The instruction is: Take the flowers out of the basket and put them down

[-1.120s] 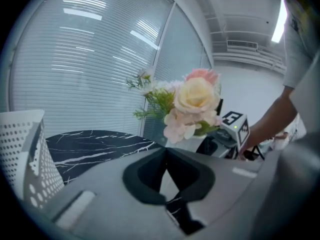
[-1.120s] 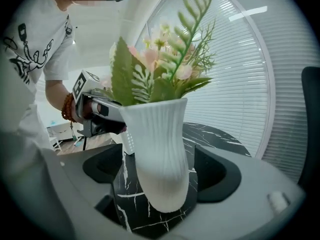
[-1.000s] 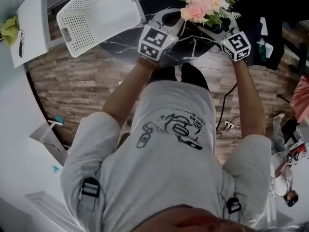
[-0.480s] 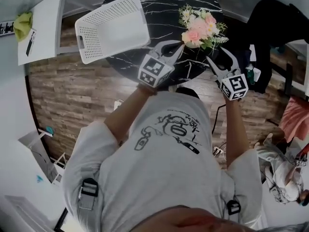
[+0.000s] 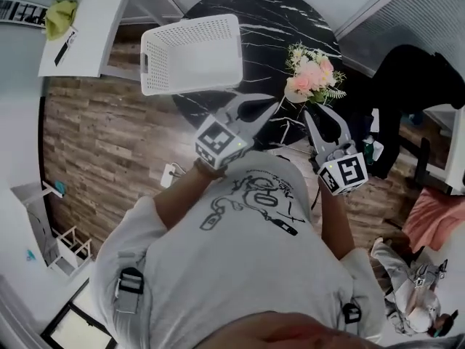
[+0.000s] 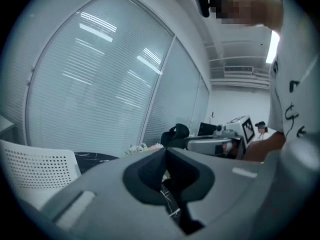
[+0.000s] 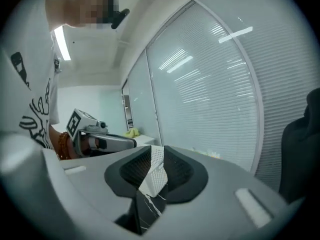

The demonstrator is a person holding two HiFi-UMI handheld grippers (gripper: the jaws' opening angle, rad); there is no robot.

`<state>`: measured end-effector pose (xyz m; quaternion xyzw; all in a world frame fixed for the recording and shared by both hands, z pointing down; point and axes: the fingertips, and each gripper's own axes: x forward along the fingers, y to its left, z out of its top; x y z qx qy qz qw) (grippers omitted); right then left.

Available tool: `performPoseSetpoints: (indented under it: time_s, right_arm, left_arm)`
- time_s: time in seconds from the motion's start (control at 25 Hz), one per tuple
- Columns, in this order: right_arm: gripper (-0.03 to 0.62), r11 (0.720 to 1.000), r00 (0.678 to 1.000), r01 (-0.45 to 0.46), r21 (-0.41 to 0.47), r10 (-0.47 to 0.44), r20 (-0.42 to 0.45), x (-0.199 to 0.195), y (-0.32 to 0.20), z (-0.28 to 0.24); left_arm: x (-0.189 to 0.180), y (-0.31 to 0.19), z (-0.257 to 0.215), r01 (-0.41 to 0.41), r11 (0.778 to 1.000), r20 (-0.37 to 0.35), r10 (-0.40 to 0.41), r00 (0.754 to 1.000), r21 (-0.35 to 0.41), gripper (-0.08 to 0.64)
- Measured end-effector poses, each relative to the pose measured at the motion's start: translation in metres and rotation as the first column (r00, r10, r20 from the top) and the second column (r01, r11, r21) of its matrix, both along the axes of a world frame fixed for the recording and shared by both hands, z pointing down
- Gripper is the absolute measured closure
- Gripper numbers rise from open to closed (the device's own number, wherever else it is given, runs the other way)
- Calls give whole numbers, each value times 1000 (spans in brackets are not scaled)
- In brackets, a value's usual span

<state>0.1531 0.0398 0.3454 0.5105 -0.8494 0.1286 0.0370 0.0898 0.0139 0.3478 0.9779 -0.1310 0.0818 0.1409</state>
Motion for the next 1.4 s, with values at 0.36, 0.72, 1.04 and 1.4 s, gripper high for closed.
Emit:
performPoseSetpoints:
  time_s: [0.36,0.72,1.04,1.4]
  right_arm:
    - [586,981,990,130,144,-136,34,-72,-10,-88]
    - [586,956,975,221,193,-223,-11,-123,-9,-130]
    - [586,950,965,258,177,-261,-9,-137,-9,-130]
    - [586,948,962,270,169,-273,-7,-146,-9,-128]
  left_arm:
    - [-54,8,-89,122,987,-109,-111,988,104,558]
    - [-96,8,-124,238,963,-189,-213,959,123,558]
    - [-105,8,-123,282,952,-193,-257,947,120,558]
    - [-112,5,-119,299,948,-185,-275,944,114,558]
